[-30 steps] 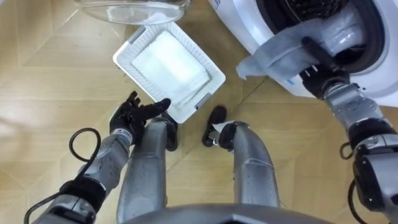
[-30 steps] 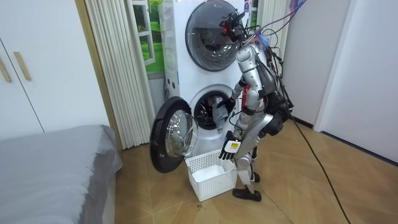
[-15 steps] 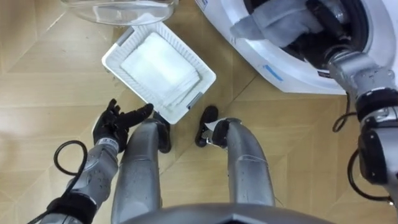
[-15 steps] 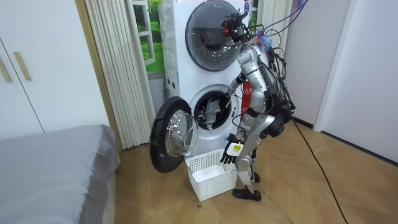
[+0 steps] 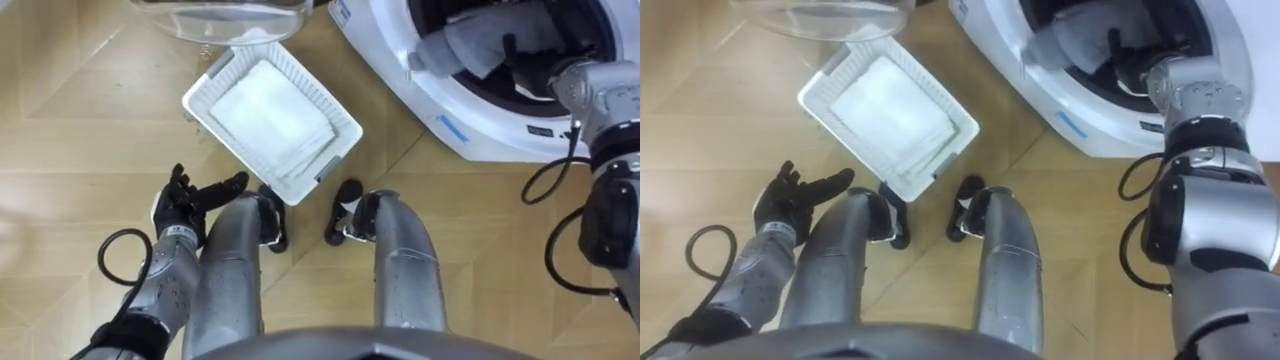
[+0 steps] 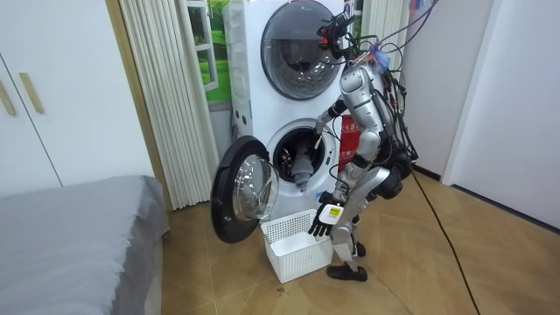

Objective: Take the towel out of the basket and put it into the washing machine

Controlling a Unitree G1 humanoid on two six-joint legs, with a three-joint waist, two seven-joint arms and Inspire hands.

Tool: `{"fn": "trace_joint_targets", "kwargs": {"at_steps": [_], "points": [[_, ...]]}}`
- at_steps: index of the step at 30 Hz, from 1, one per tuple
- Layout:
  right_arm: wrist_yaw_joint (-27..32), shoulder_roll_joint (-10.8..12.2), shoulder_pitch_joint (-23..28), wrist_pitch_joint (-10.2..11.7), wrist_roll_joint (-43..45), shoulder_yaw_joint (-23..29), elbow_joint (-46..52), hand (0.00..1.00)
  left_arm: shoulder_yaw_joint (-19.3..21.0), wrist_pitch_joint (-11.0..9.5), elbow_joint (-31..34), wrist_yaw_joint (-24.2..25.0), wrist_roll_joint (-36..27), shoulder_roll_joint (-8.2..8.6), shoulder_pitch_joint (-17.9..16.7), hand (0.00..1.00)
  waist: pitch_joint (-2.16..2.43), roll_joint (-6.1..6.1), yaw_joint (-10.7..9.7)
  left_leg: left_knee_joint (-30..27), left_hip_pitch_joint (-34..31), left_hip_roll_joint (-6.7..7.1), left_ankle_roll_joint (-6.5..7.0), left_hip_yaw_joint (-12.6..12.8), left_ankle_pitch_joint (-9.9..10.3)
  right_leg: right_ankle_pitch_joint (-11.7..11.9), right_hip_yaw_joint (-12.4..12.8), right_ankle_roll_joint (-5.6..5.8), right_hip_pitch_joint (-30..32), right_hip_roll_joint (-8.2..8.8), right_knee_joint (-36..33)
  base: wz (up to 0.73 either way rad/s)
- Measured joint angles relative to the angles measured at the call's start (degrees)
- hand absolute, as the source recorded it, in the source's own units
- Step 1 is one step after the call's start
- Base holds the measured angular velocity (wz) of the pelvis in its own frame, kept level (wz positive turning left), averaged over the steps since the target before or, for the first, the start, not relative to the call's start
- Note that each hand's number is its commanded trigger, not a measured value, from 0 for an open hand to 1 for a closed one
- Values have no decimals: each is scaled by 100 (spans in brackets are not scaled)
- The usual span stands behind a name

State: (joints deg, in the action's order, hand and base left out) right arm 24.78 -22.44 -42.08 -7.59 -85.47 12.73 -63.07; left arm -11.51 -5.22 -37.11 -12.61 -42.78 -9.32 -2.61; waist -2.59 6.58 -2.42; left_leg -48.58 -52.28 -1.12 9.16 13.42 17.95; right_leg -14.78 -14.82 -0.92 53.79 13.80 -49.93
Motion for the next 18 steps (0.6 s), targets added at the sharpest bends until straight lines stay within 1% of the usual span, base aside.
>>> {"fn": "trace_joint_targets", "kwargs": {"at_steps": [1, 3, 4, 7, 9, 10, 12, 14, 16, 18], "points": [[20, 0, 12, 45, 0, 0, 0, 0, 1, 3, -34, 23, -1, 11, 7, 0, 12, -21, 19, 5, 9, 0, 1, 0, 0, 3, -2, 3, -9, -1, 10, 0], [20, 0, 74, 180, -4, 0, 0, 0, -3, 14, -159, 106, -3, 42, 46, 0, 13, -65, 86, 41, 87, 0, 7, 14, -4, 5, 0, 7, -72, 0, 37, 0], [13, 0, 130, 243, -27, -1, 1, 0, -2, 24, -215, 147, -21, 57, 47, 0, 23, -87, 124, 89, 147, 2, 7, 30, -4, 2, 4, 11, -124, 2, 60, 0], [0, 0, 356, 330, -236, 0, 18, 0, 3, 36, -253, 260, -34, 60, -5, 0, 18, -114, 209, 282, 397, 7, -3, 81, -20, 5, 29, 17, -327, -21, 205, -5], [1, 2, 596, 521, -387, 0, 54, 0, 16, 24, -415, 382, -41, 96, 53, 0, 15, -138, 356, 440, 605, 0, -23, 124, -32, 30, 33, 12, -504, -57, 352, -12], [1, 2, 657, 567, -440, 0, 56, 0, 18, 19, -476, 435, -45, 95, 81, 0, 16, -148, 393, 474, 644, -7, -27, 124, -33, 37, 41, 19, -543, -84, 397, -3], [-6, 4, 816, 743, -499, 0, 58, 0, 43, 9, -624, 497, -51, 90, 141, 0, 11, -192, 436, 585, 745, -8, -45, 93, -44, 51, -21, 32, -684, -97, 534, 3], [-81, 5, 1013, 794, -583, 0, 68, 0, 66, 15, -739, 562, -51, 86, 168, 0, 14, -214, 472, 659, 846, -25, -54, 59, -44, 69, -106, 44, -841, -124, 658, 6], [-147, 9, 1197, 822, -675, 9, 71, 0, 112, 32, -878, 610, -67, 104, 193, 0, 8, -256, 524, 792, 1014, -39, -68, 52, -51, 119, -86, 89, -1026, -215, 851, -4], [-251, 14, 1421, 826, -752, 92, 81, 0, 252, 78, -1084, 669, -182, 154, 240, 0, 9, -316, 621, 951, 1263, -33, -71, 73, -53, 158, -68, 117, -1262, -254, 1026, -12]]}}
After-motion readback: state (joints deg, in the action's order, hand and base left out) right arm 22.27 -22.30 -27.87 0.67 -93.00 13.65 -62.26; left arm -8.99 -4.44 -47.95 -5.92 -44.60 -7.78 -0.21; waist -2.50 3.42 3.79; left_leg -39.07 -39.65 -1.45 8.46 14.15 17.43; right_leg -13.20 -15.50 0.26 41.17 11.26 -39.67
